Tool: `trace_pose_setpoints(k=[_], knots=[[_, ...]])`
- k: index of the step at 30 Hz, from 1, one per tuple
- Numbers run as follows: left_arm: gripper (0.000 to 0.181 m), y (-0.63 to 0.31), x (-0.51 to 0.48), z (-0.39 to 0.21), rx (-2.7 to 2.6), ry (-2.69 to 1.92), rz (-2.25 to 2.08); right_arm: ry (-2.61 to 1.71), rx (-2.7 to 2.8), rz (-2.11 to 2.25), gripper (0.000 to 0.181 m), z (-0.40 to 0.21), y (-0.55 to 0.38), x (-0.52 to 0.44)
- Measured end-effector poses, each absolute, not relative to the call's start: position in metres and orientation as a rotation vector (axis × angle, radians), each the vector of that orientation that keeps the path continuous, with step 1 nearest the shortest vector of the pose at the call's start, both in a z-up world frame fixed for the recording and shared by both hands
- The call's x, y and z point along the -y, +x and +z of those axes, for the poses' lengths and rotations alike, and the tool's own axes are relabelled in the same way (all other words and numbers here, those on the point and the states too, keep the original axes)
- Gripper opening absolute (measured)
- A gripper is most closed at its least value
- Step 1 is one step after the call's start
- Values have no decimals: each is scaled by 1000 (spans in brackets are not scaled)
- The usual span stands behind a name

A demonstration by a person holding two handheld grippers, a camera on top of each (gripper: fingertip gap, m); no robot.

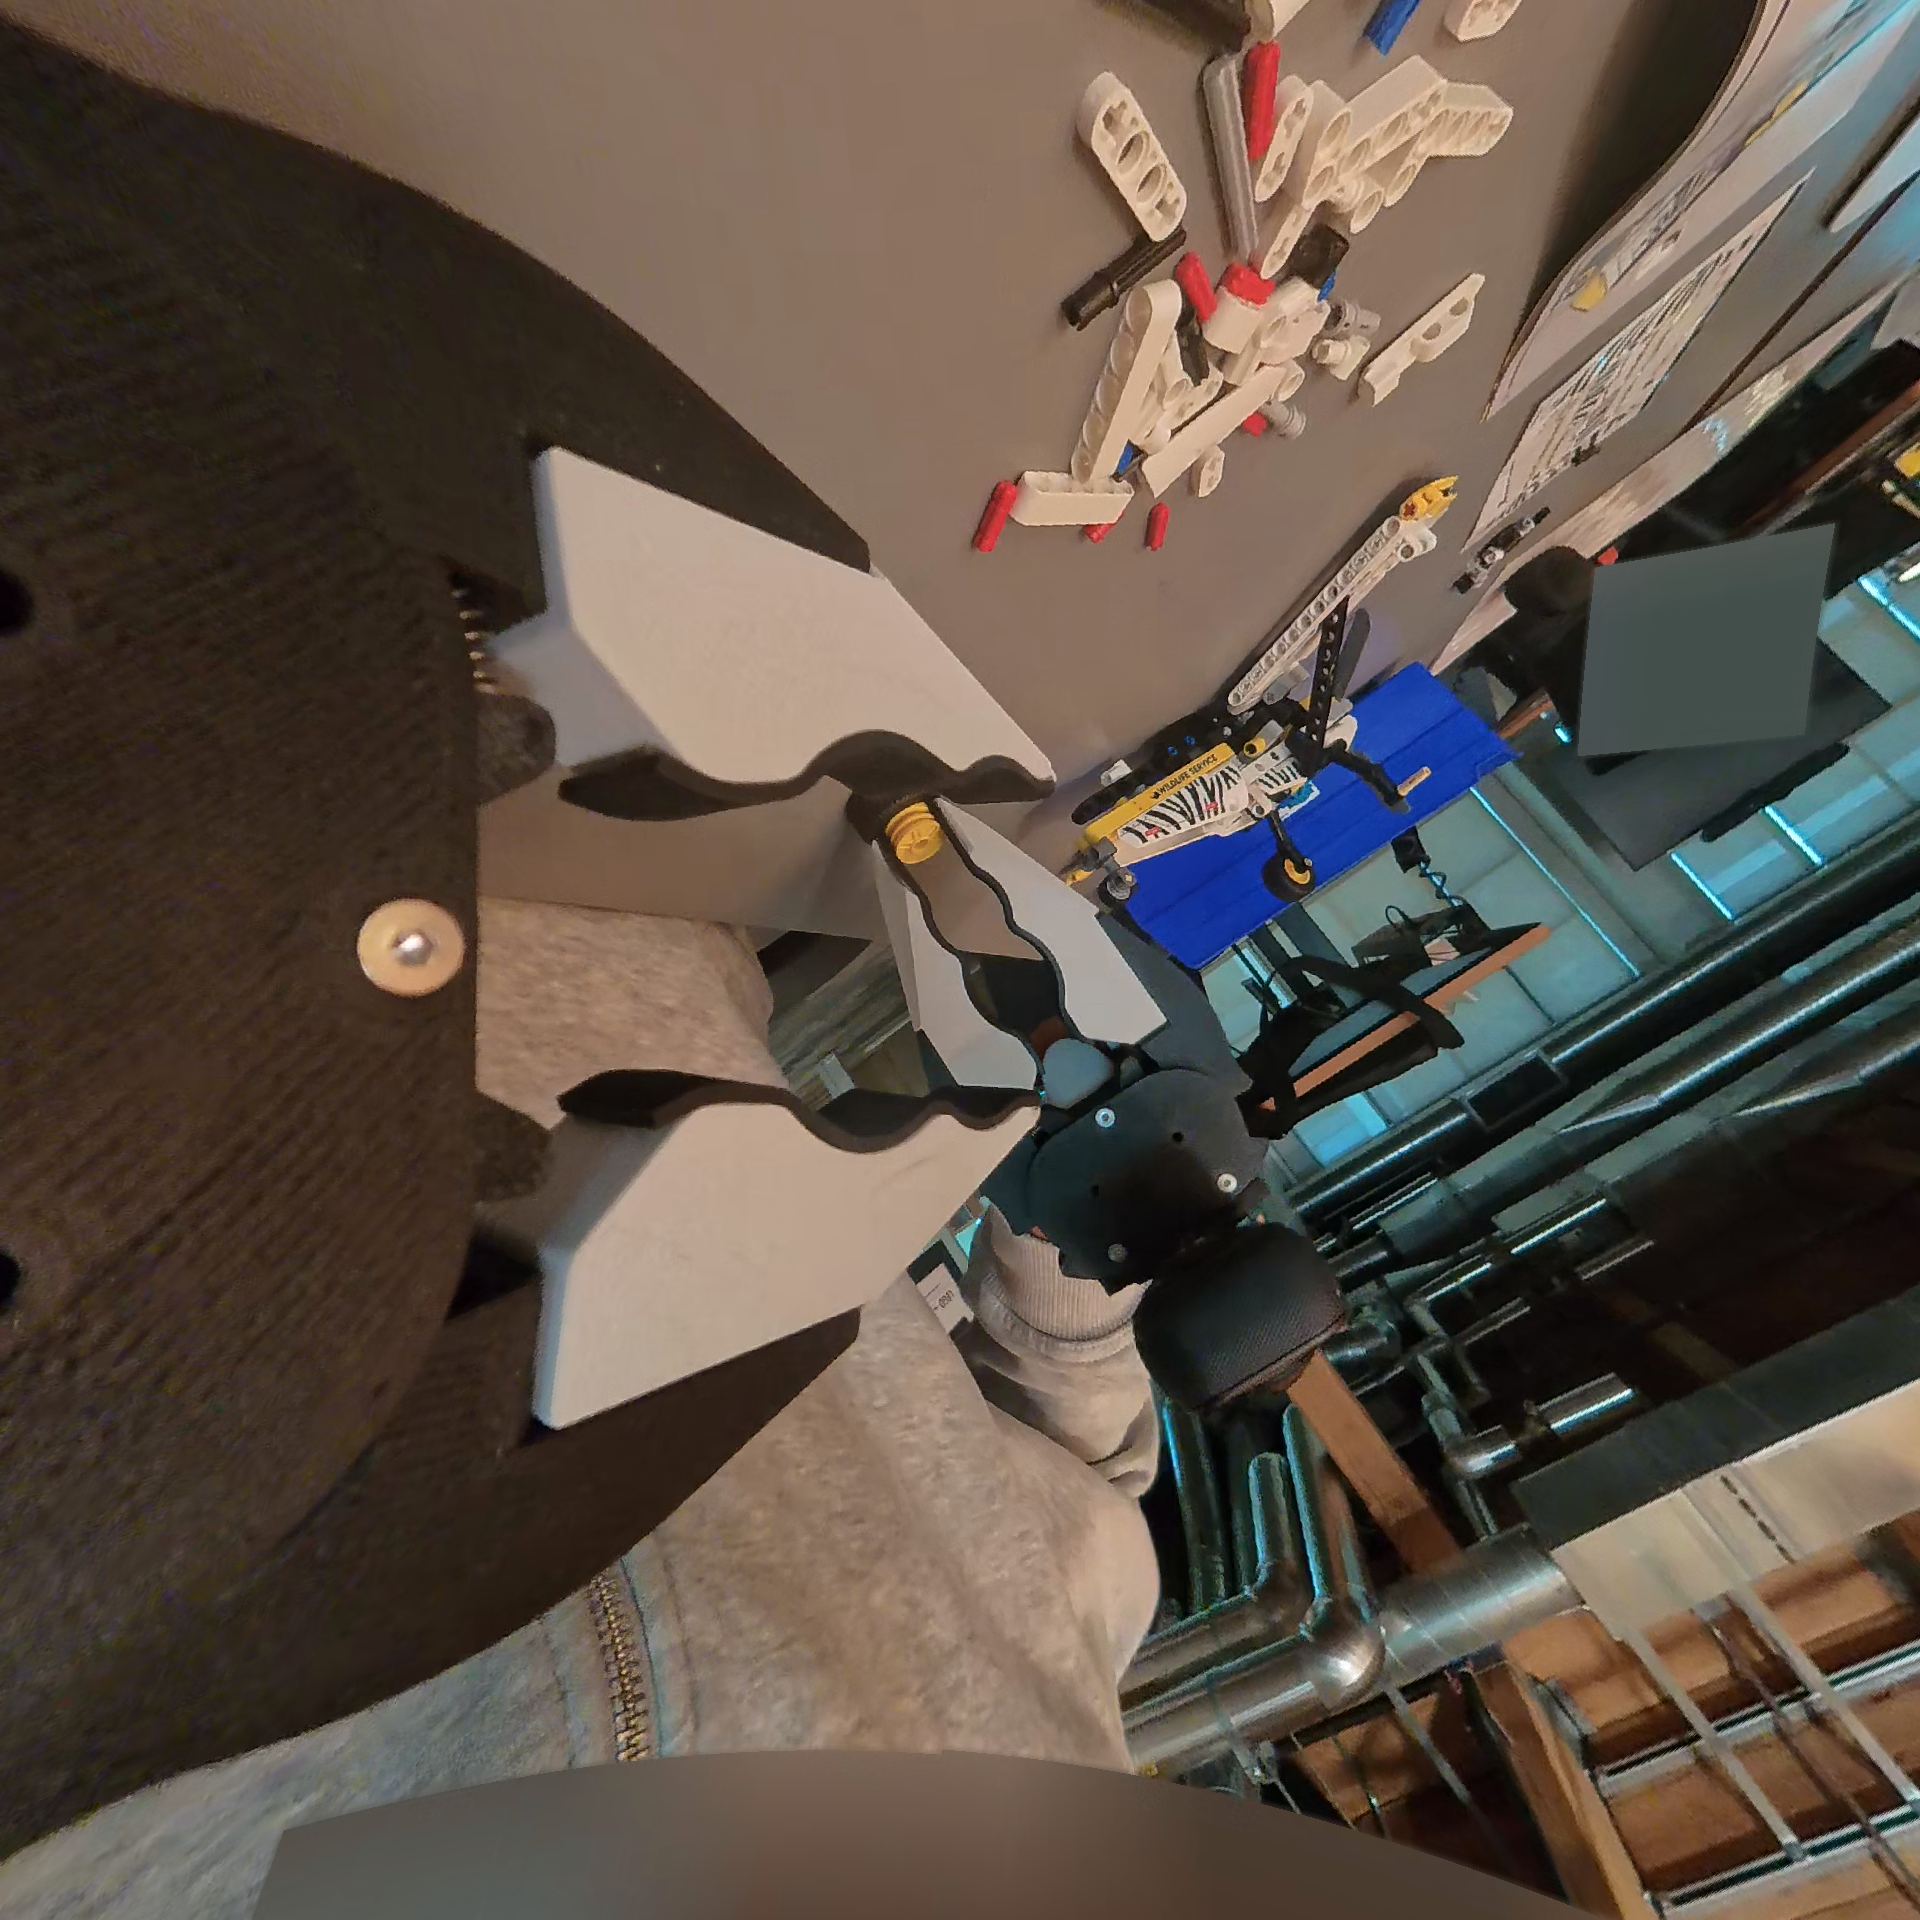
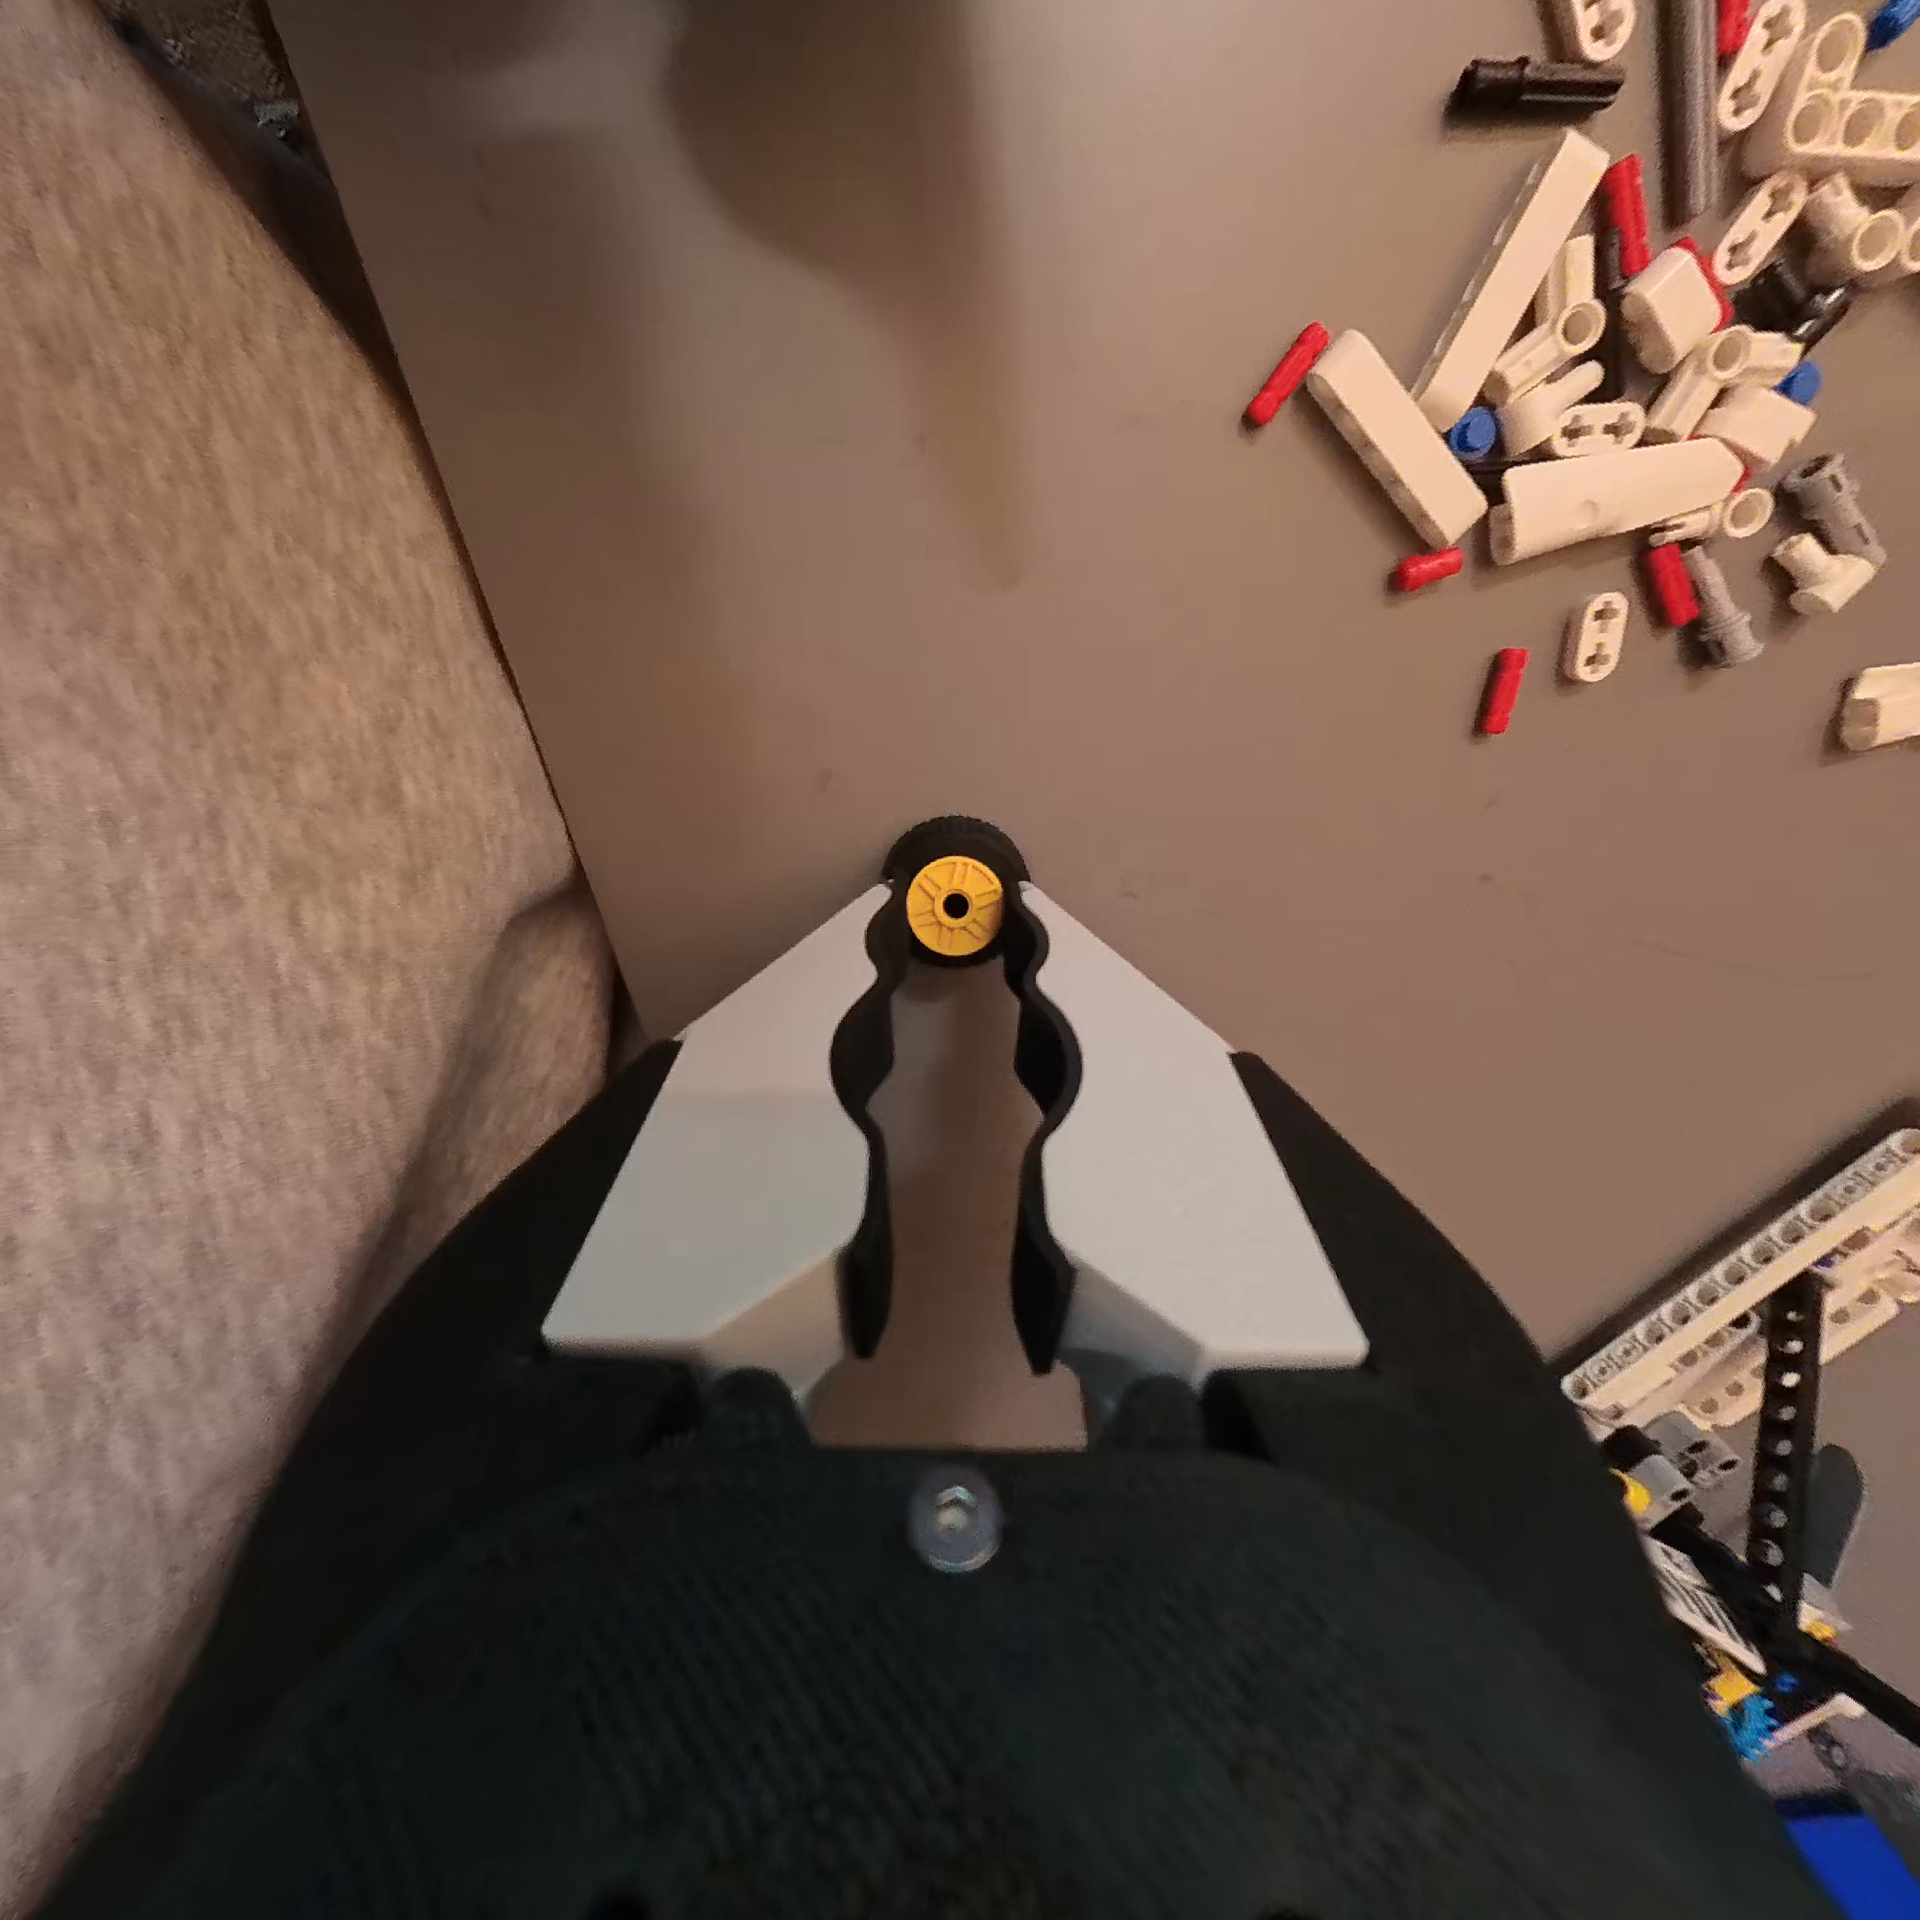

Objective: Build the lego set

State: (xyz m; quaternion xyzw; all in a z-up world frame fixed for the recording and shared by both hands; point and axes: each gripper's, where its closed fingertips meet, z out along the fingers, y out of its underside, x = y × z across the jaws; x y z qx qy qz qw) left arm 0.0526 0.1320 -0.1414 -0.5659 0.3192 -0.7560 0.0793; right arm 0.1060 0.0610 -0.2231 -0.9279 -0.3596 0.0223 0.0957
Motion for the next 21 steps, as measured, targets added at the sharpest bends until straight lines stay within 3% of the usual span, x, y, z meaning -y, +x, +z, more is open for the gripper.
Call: trace_pose_setpoints(k=[4, 16, 21], knots=[[53, 53, -132, -142, -959, -1697, -2254, -2739, 1112, -15, 48, -218, 108, -66], [53, 53, -132, -142, -954, -1701, -2265, -2819, 1188, -50, 17, -220, 108, -58], [53, 52, -133, -141, -945, -1695, -2281, -2836, 1136, -18, 16, -220, 108, -58]])
